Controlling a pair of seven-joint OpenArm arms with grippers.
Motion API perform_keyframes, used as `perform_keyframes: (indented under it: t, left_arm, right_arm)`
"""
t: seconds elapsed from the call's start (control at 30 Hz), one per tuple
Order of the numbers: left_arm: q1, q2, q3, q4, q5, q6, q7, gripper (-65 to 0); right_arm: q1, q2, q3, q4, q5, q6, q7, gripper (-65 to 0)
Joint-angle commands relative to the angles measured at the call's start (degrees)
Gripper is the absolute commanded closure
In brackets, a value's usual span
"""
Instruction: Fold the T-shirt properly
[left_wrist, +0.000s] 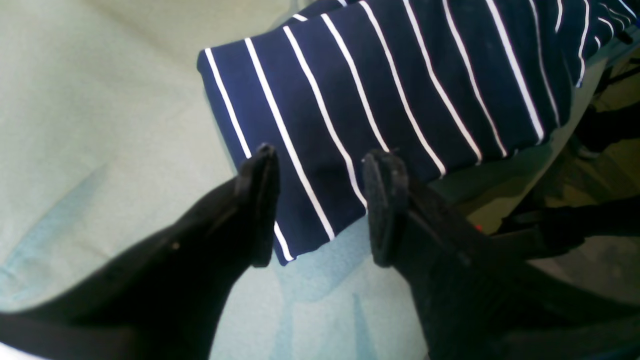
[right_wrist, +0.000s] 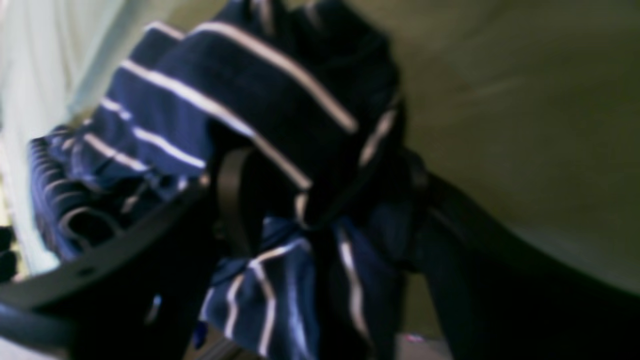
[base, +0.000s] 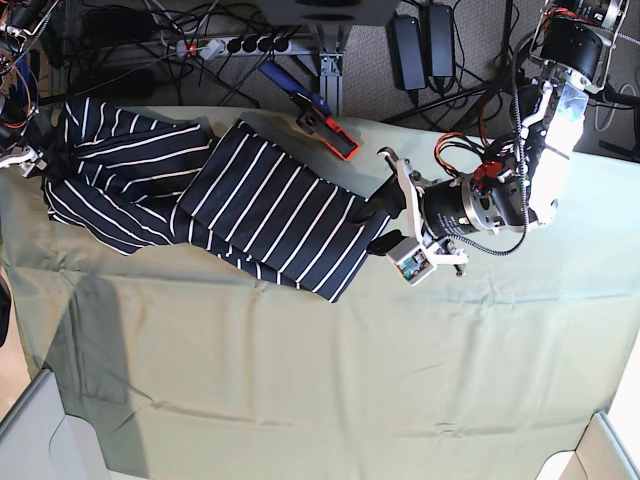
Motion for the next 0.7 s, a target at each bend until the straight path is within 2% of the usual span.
perform_keyframes:
  t: [0.0,0.17,0.3,0.37,0.47,0.67]
  left_arm:
    - [-0.8,-0.3,-0.4,0.8,-0.8,-1.0,-1.0,-30.9]
    - [-0.8,-0.3,-0.4,0.8,-0.8,-1.0,-1.0,-30.9]
    - [-0.8,-0.3,-0.4,0.8,-0.8,-1.0,-1.0,-30.9]
    - [-0.8,-0.3,-0.4,0.8,-0.8,-1.0,-1.0,-30.9]
    - [-0.8,-0.3,-0.4,0.8,-0.8,-1.0,-1.0,-30.9]
    - [-0.8,-0.3,-0.4,0.8,-0.7,-1.0,-1.0,-30.9]
  right_arm:
    - [0.3,0.4,-0.5,0.5,1.0,5.7,-1.3,-35.6]
    - [0.3,-1.7,-1.7,0.5,1.1,5.9,-1.3,-35.6]
    - [0.3,-1.6,-1.7,0.5,1.1,5.8,-0.8,-34.2]
    - [0.3,-1.6,-1.7,0.6,1.1,5.8,-0.1,-24.5]
    - [0.3,-1.6,-1.7,0.6,1.0,5.8,1.2,-1.1]
    - [0.3,0.0,-1.6,0.6,-3.9,5.8,3.3,0.0]
